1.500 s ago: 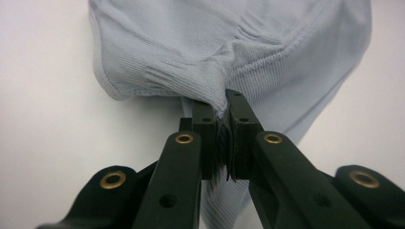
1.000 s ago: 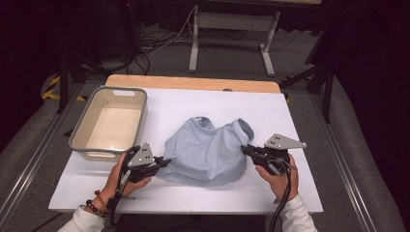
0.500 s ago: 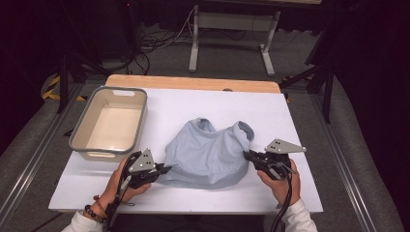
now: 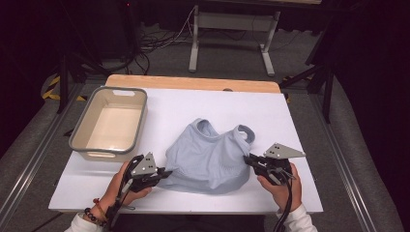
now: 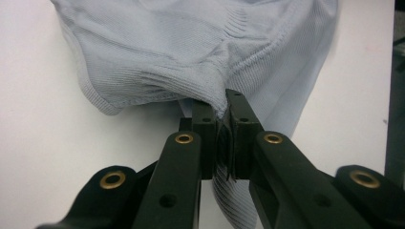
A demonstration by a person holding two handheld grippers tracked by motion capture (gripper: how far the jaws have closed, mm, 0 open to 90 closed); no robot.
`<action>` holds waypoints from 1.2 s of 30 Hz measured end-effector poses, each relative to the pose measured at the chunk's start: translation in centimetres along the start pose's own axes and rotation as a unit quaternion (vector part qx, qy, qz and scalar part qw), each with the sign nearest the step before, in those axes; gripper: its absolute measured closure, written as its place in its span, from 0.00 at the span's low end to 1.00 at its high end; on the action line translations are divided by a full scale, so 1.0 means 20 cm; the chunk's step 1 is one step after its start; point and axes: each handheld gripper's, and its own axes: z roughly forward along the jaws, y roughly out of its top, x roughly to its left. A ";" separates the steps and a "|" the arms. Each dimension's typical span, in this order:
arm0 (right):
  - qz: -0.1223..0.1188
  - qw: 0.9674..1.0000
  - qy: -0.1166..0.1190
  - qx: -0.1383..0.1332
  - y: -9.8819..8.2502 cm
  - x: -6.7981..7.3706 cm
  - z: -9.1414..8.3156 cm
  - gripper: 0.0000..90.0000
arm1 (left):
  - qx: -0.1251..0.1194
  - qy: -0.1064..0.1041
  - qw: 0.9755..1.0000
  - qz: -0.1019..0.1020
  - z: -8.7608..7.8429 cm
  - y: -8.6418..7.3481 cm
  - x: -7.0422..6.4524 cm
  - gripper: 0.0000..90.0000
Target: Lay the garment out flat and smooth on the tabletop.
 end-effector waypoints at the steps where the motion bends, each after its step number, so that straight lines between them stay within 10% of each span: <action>1: -0.003 1.000 -0.008 0.005 -0.01 -0.01 0.02 0.90 | 0.005 -0.004 1.000 0.001 0.01 0.00 0.00 0.94; 9: -0.004 0.998 -0.040 0.039 -0.08 -0.03 0.08 0.83 | 0.018 -0.003 1.000 0.007 0.05 -0.03 -0.02 0.91; 14: -0.005 0.999 -0.032 0.023 -0.13 -0.07 0.09 0.47 | -0.014 0.036 0.999 0.003 0.03 -0.01 0.00 0.63; 22: 0.020 0.999 -0.015 0.031 -0.17 -0.11 0.11 0.35 | -0.033 0.065 0.997 -0.024 0.06 0.01 0.09 0.37; 36: 0.018 0.995 0.011 0.102 -0.25 -0.11 0.16 0.76 | -0.013 0.004 0.998 -0.057 0.16 -0.01 0.15 0.60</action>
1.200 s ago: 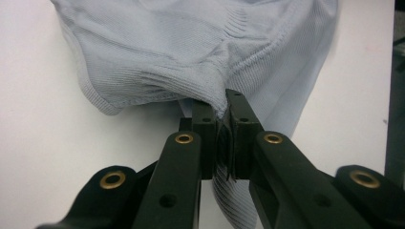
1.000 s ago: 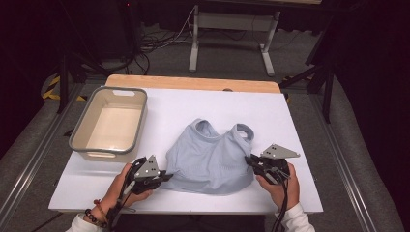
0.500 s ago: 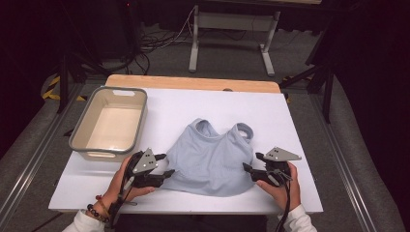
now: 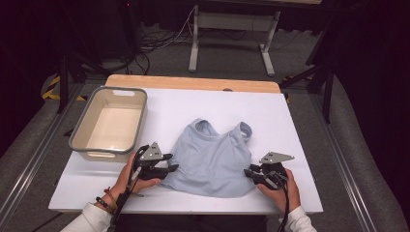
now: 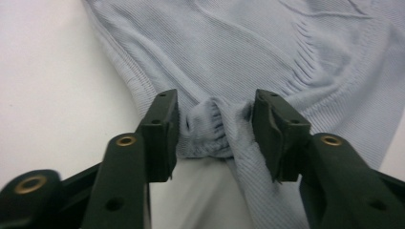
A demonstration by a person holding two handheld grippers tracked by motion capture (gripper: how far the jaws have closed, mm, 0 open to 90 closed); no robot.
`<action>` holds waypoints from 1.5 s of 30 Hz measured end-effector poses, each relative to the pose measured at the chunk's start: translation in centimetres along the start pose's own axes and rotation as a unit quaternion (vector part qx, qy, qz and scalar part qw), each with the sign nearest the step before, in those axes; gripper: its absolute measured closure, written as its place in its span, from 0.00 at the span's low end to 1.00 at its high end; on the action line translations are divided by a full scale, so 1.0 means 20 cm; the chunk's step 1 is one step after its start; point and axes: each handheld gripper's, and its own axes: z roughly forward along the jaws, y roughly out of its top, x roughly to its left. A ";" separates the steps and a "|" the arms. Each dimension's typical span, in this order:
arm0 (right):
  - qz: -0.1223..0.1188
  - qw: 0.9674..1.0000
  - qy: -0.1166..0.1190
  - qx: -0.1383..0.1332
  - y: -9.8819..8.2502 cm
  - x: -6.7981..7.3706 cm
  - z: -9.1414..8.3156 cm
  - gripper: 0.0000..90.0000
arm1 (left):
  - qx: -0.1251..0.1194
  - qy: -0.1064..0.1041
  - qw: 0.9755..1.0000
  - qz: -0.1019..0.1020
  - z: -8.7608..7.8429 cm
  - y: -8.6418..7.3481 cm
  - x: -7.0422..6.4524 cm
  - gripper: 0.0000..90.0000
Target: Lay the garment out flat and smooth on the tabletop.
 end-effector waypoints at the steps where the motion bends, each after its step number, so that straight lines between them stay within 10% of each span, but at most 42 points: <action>1: 0.006 1.000 -0.001 0.003 -0.01 0.00 0.00 0.78 | 0.002 -0.003 1.000 0.001 0.00 0.00 0.00 0.61; 13: -0.006 1.000 -0.008 0.009 -0.04 0.02 -0.04 0.84 | 0.032 -0.039 0.999 0.018 0.00 0.00 -0.04 0.77; 17: -0.005 1.000 -0.009 0.000 -0.02 0.01 -0.05 0.75 | 0.018 -0.017 1.000 0.018 -0.01 0.04 -0.04 0.66; 24: 0.007 0.993 -0.017 -0.117 0.19 0.01 -0.16 0.54 | -0.031 0.054 0.998 0.004 0.04 0.23 0.05 0.48; 28: 0.013 0.990 -0.026 -0.140 0.31 -0.03 -0.12 0.44 | -0.042 0.067 0.997 -0.013 0.08 0.30 0.12 0.40; 34: 0.043 0.993 -0.013 -0.111 0.46 -0.11 0.01 0.39 | -0.029 0.085 0.994 -0.064 0.22 0.40 0.30 0.35; 41: 0.114 0.992 0.007 -0.047 0.46 -0.24 0.21 0.45 | 0.002 0.037 0.994 -0.103 0.37 0.37 0.37 0.41; 45: 0.111 0.992 0.024 -0.046 0.47 -0.24 0.25 0.67 | 0.014 0.001 0.993 -0.116 0.41 0.36 0.39 0.57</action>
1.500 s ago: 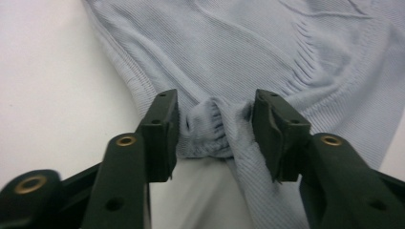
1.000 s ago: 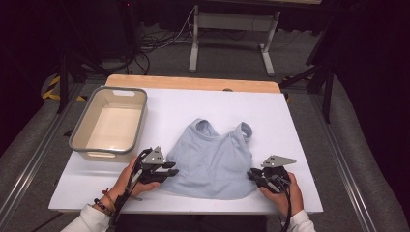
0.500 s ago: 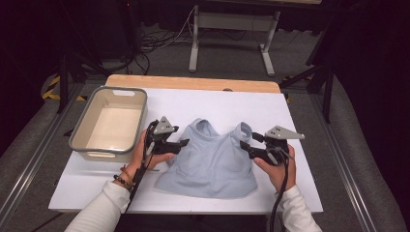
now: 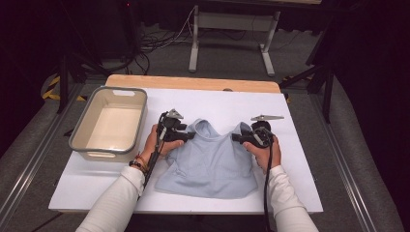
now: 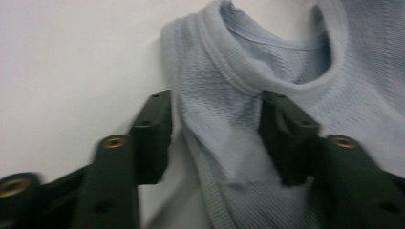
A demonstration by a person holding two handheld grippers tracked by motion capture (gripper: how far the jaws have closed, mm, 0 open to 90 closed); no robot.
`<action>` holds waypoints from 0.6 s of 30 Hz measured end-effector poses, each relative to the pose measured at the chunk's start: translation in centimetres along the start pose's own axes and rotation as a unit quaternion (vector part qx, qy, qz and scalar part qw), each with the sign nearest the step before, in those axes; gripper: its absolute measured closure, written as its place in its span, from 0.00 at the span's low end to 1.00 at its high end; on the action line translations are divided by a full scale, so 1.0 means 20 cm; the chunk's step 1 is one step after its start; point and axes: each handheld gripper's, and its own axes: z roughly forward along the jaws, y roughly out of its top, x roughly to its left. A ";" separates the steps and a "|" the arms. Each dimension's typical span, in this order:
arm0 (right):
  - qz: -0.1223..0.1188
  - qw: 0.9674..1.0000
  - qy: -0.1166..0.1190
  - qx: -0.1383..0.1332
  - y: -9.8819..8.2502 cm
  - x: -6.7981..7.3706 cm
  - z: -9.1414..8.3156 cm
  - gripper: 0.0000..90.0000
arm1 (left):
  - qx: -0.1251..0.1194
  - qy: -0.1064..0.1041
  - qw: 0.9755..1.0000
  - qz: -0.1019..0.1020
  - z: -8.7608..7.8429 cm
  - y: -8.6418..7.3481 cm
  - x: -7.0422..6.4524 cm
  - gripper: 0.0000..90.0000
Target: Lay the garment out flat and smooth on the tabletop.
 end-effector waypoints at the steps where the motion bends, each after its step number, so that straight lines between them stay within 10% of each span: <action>1: -0.008 1.000 0.005 -0.005 0.01 0.01 0.00 0.74 | 0.004 -0.011 1.000 0.002 0.01 0.00 0.00 0.63; 4: -0.027 1.000 0.000 -0.016 0.03 0.03 0.00 0.85 | 0.017 -0.018 0.999 0.020 0.01 0.00 0.00 0.92; 10: -0.057 0.996 -0.003 -0.063 0.07 0.08 -0.06 0.94 | -0.043 -0.001 0.999 0.028 -0.10 0.03 -0.05 0.94; 18: -0.124 0.985 0.015 -0.123 0.16 0.22 -0.22 0.94 | -0.140 0.059 0.984 0.095 -0.40 0.08 -0.25 0.94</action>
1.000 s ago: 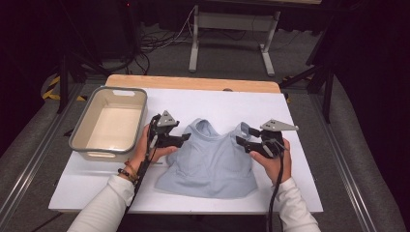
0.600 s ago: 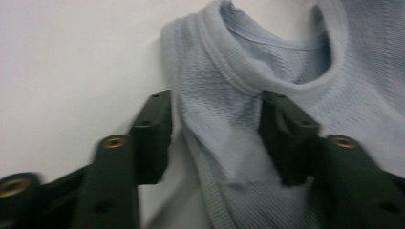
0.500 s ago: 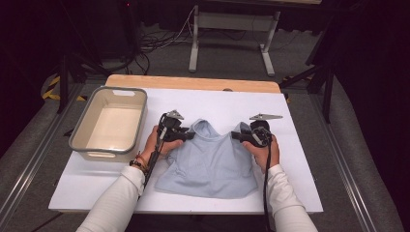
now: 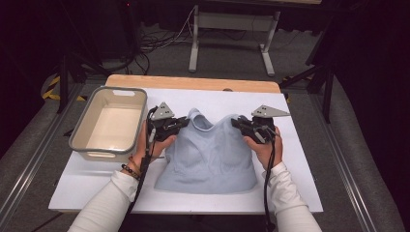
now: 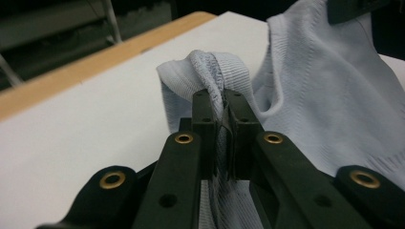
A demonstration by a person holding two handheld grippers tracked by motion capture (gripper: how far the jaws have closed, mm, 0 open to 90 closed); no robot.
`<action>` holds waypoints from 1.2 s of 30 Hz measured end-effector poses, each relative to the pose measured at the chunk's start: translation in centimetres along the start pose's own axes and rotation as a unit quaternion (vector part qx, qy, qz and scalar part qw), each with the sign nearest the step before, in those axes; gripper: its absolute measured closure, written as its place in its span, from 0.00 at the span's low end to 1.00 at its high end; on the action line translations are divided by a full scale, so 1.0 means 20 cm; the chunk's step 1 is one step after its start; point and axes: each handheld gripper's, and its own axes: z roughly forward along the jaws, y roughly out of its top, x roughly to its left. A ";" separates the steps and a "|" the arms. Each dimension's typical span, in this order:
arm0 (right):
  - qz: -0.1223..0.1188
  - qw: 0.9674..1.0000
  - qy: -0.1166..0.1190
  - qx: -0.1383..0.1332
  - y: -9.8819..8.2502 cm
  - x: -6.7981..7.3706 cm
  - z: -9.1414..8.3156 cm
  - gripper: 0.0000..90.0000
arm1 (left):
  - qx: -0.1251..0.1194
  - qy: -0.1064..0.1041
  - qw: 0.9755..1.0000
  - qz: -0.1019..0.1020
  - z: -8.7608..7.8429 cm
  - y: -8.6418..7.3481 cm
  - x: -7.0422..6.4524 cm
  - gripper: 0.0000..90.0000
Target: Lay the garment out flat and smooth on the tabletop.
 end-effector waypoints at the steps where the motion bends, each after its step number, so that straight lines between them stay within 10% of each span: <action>1: -0.004 1.000 0.007 -0.005 0.01 0.02 -0.01 0.94 | -0.004 0.009 1.000 0.010 -0.03 0.00 -0.02 0.94; 11: -0.050 0.998 0.011 0.043 -0.15 0.13 -0.07 0.94 | 0.037 -0.038 0.998 0.032 0.00 -0.15 -0.15 0.94; 24: -0.036 0.994 -0.004 0.108 -0.44 0.04 -0.02 0.93 | 0.114 -0.093 0.987 0.064 0.17 -0.23 -0.21 0.82; 29: -0.037 0.992 -0.013 0.117 -0.47 0.03 0.01 0.95 | 0.099 -0.083 0.990 0.049 0.17 -0.21 -0.17 0.44; 36: -0.055 0.989 -0.025 0.136 -0.49 0.04 0.01 0.95 | 0.070 -0.063 0.995 0.033 0.18 -0.14 -0.10 0.20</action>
